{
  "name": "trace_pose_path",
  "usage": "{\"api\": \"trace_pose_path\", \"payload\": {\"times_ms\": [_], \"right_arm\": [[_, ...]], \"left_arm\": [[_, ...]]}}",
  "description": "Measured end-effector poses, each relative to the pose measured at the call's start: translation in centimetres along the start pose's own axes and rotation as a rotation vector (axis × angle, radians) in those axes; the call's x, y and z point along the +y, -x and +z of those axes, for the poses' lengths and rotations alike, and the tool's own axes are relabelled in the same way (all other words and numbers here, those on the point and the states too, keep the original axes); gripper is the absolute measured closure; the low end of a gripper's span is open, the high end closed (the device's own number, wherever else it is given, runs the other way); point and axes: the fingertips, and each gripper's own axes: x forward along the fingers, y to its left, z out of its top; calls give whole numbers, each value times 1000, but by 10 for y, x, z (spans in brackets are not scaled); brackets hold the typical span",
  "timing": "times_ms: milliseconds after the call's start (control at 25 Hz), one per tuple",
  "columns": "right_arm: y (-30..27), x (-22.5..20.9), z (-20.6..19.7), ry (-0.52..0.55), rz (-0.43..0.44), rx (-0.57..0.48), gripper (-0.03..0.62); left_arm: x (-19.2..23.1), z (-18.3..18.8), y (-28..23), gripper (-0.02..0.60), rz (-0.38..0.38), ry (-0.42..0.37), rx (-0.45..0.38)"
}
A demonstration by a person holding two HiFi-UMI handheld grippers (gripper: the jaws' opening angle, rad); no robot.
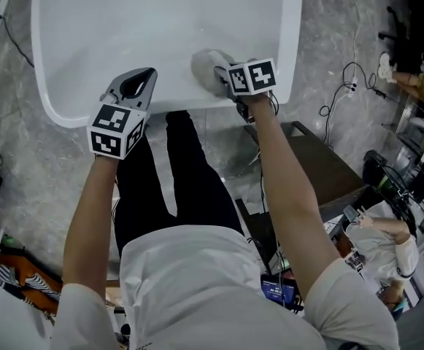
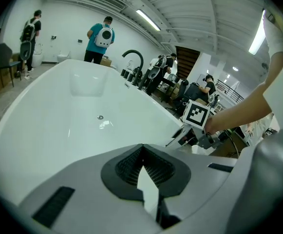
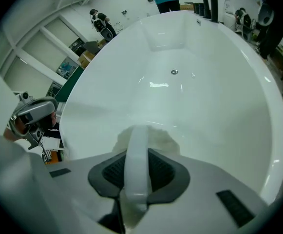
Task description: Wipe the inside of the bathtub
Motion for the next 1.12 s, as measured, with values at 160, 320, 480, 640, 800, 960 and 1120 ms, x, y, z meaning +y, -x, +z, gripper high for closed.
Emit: {"api": "trace_pose_path", "payload": {"times_ms": [160, 320, 480, 640, 800, 960, 1120], "right_arm": [[-16, 30, 9, 16, 48, 8, 500], [-30, 58, 18, 27, 80, 10, 500], [-44, 95, 26, 41, 125, 11, 500], [-57, 132, 36, 71, 161, 9, 500], [-72, 169, 46, 103, 193, 9, 500], [-85, 200, 54, 119, 219, 13, 500], [-99, 229, 63, 130, 239, 18, 500]], "left_arm": [[14, -6, 9, 577, 23, 15, 6], [29, -9, 20, 577, 39, 23, 1], [44, -15, 34, 577, 60, 38, -10], [60, -21, 48, 577, 82, 52, -18], [83, -28, 68, 577, 114, 73, -26], [106, -34, 87, 577, 147, 89, -34], [129, -40, 106, 577, 171, 99, -39]]}}
